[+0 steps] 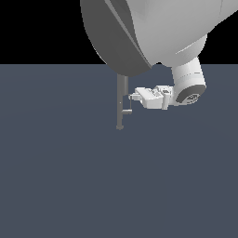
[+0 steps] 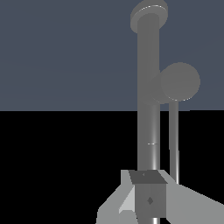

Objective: Turn on the faucet by rotating a designated handle.

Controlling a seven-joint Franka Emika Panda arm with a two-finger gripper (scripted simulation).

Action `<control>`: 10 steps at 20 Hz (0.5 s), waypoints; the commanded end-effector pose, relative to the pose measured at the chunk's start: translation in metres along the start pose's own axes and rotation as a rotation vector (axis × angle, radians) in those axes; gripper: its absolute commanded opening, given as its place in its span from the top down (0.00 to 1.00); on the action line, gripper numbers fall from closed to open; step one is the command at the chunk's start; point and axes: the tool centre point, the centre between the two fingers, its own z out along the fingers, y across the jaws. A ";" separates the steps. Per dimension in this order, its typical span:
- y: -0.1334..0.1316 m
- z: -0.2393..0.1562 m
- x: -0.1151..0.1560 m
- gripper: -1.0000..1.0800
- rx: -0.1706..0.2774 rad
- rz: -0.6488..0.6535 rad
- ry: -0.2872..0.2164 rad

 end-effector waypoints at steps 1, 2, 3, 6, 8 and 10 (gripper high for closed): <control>0.004 0.000 -0.002 1.00 0.000 0.000 0.000; 0.006 0.000 -0.002 1.00 0.000 0.000 0.000; 0.006 0.000 -0.002 1.00 0.000 0.000 0.000; 0.008 0.000 0.000 1.00 0.003 0.001 0.001; 0.012 0.000 0.000 1.00 0.002 0.001 0.000; 0.016 0.000 0.000 1.00 0.002 0.001 0.000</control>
